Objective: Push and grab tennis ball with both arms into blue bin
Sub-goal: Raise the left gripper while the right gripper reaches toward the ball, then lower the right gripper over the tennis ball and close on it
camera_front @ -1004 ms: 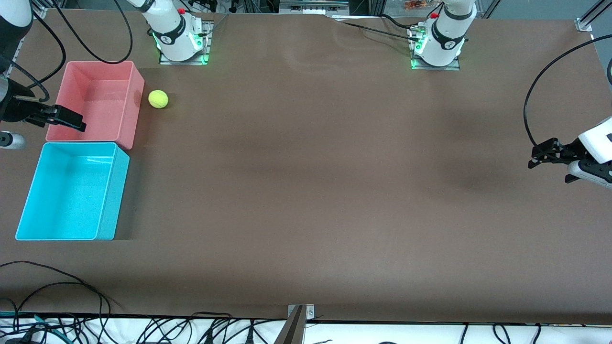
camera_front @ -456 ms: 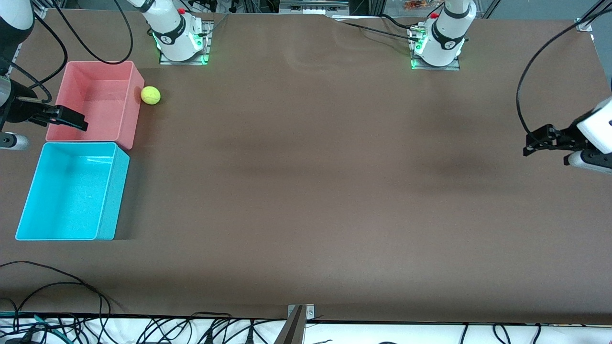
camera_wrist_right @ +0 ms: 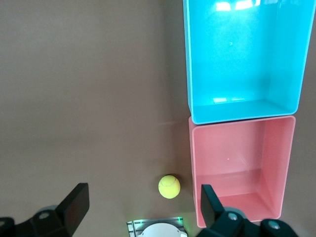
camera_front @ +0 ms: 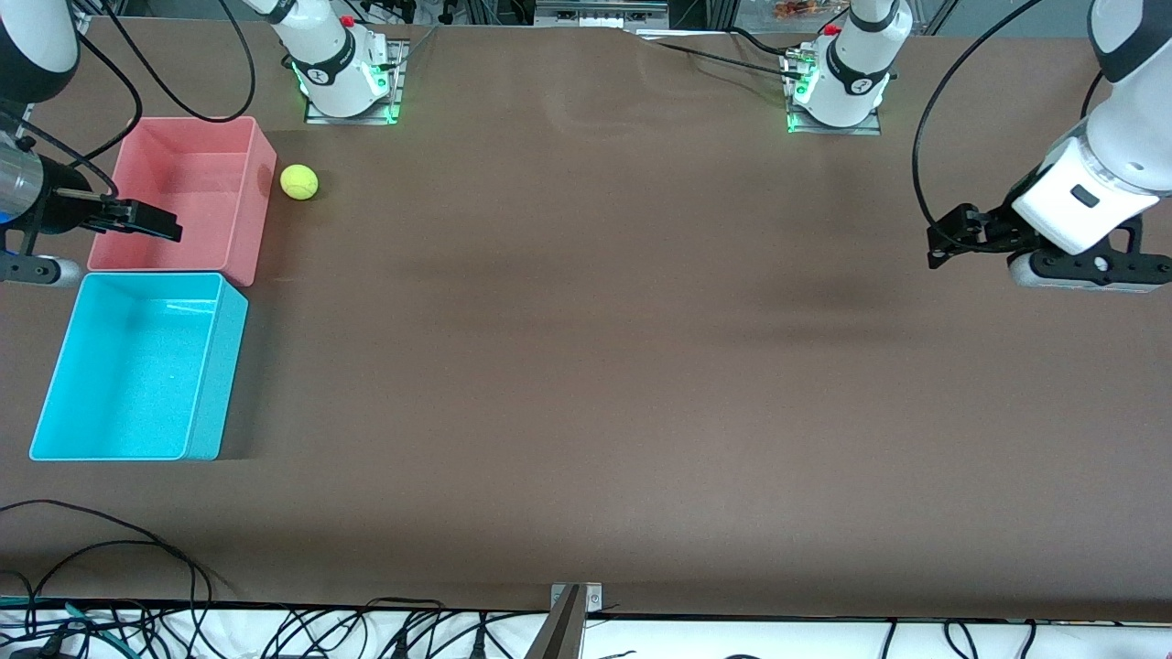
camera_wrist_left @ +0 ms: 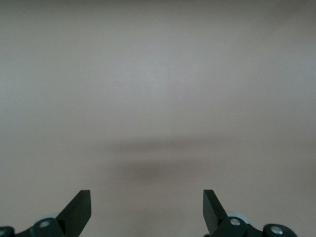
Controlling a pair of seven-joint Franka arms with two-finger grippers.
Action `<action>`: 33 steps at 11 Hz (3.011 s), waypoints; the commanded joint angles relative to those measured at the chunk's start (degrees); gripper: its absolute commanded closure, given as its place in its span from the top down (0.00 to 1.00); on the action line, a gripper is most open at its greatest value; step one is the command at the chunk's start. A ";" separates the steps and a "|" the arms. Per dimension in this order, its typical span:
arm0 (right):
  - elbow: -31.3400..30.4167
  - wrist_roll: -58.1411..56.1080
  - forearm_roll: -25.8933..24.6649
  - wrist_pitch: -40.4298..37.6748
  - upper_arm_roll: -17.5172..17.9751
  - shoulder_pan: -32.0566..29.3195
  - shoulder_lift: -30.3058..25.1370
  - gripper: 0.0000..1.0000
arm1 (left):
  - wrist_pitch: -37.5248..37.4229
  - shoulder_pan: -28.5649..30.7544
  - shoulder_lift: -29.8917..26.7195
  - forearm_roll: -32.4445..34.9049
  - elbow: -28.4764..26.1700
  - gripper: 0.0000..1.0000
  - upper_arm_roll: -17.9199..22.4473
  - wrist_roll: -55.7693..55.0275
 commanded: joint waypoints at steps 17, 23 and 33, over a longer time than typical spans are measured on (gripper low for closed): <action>-48.23 2.03 -2.98 23.96 5.19 0.89 -4.33 1.00 | 5.11 2.16 -2.70 -3.12 -4.80 1.00 3.78 1.66; -55.62 2.56 -5.78 29.77 3.87 0.27 -1.80 1.00 | 4.23 2.25 -3.31 0.57 -4.80 1.00 3.51 2.45; -57.11 6.08 -13.70 34.25 1.76 0.01 5.24 1.00 | 2.39 2.25 -5.77 2.60 -5.51 1.00 0.70 4.02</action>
